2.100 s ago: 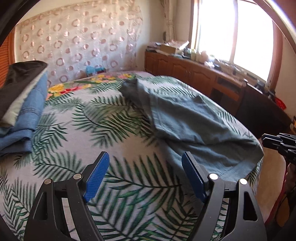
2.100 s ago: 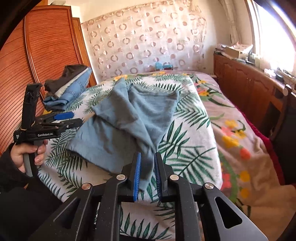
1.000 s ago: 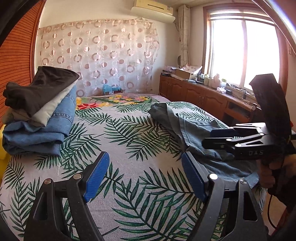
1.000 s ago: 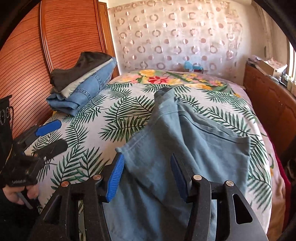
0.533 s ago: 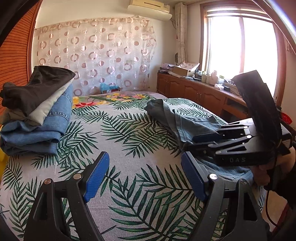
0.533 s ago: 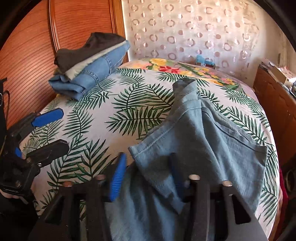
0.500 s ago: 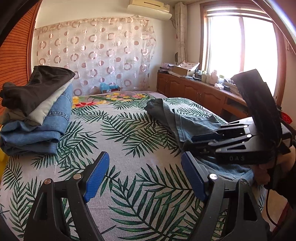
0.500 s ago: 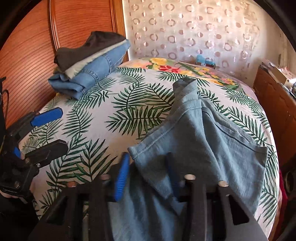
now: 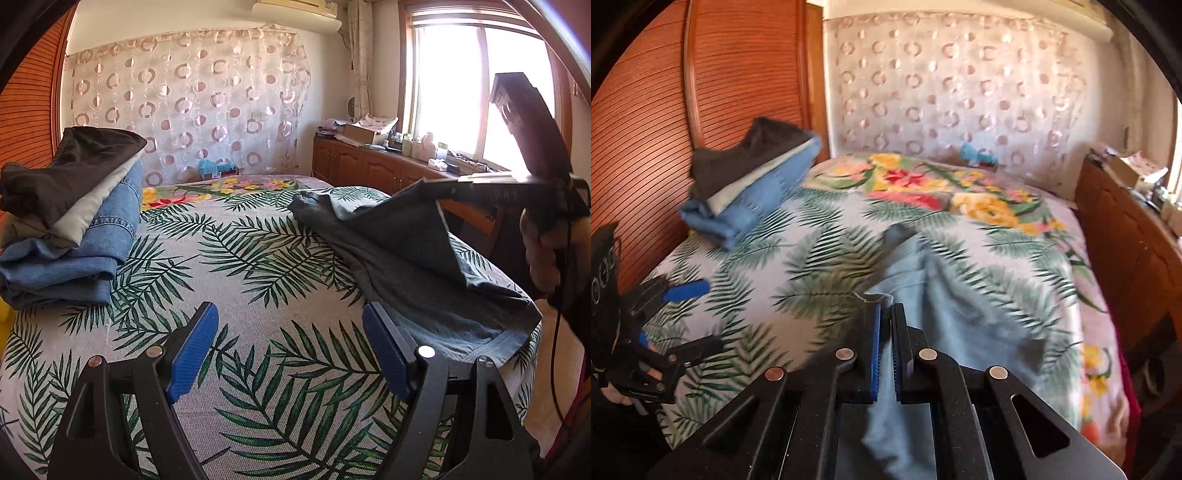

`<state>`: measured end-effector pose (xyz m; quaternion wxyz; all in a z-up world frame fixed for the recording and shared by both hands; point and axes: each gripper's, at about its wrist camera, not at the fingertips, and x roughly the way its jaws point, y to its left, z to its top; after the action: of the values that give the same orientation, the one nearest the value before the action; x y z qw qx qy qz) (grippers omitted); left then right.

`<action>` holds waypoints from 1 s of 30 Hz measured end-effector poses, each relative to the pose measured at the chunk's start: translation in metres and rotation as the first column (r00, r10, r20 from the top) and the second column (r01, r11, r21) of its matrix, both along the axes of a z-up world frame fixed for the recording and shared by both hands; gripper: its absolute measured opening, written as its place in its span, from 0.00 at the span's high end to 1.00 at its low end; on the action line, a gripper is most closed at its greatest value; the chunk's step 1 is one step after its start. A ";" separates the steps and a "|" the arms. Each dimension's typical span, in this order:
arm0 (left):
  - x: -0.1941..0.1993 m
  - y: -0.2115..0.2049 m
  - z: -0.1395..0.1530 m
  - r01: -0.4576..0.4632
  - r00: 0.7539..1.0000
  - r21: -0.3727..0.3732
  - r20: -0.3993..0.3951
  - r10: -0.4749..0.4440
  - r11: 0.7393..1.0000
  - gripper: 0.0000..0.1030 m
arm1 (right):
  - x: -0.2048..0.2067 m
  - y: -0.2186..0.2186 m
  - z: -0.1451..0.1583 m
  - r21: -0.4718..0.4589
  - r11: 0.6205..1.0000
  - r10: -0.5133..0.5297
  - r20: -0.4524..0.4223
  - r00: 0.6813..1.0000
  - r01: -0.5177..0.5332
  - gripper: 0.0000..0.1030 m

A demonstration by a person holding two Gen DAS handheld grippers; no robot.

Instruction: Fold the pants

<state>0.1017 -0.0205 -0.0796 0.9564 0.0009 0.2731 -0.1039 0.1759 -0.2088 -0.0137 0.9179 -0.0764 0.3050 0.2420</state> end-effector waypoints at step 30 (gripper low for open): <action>0.002 -0.001 -0.004 0.001 1.000 0.024 -0.014 0.000 1.000 0.21 | 0.058 -0.010 -0.001 -0.132 0.956 -0.266 -0.013 0.964 0.263 0.95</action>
<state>0.1037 -0.0217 -0.0838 0.9543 0.0115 0.2809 -0.1008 0.2337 -0.2186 -0.0145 0.9304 -0.0906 0.3414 0.0979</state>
